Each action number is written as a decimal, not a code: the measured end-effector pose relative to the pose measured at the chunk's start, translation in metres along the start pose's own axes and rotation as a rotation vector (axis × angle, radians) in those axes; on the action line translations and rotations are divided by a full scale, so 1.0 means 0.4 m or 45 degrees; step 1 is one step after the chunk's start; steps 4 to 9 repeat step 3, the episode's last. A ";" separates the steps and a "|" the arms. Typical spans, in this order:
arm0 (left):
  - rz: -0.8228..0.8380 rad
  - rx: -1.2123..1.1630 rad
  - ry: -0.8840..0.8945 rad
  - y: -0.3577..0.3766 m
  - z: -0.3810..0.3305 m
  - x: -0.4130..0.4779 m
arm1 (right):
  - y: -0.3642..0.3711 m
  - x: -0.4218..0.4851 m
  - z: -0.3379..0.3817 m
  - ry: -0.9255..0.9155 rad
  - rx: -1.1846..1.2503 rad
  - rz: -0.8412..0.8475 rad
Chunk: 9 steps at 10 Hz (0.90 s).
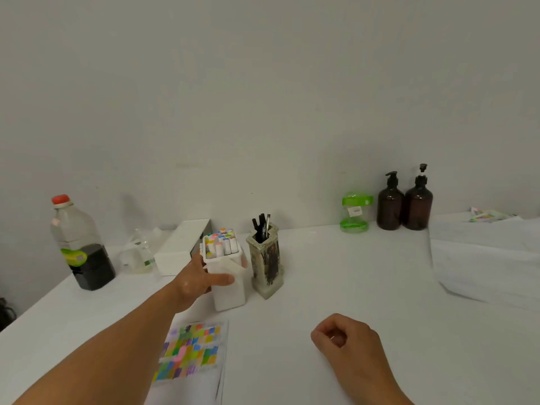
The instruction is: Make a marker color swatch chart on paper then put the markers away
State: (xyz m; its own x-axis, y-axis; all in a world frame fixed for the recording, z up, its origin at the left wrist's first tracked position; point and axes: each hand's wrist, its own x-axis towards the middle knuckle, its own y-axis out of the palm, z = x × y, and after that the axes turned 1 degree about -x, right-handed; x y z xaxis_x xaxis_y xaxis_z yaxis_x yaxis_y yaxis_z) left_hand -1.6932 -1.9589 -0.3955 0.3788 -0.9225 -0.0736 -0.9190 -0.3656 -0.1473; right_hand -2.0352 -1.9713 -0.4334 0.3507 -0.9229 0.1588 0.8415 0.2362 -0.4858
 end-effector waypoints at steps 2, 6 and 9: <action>0.066 -0.029 -0.033 -0.020 0.001 -0.019 | 0.003 -0.012 -0.022 -0.081 -0.116 -0.109; -0.283 0.164 0.109 -0.029 0.016 -0.126 | -0.007 -0.046 -0.025 -0.157 -0.228 -0.075; -0.283 0.164 0.109 -0.029 0.016 -0.126 | -0.007 -0.046 -0.025 -0.157 -0.228 -0.075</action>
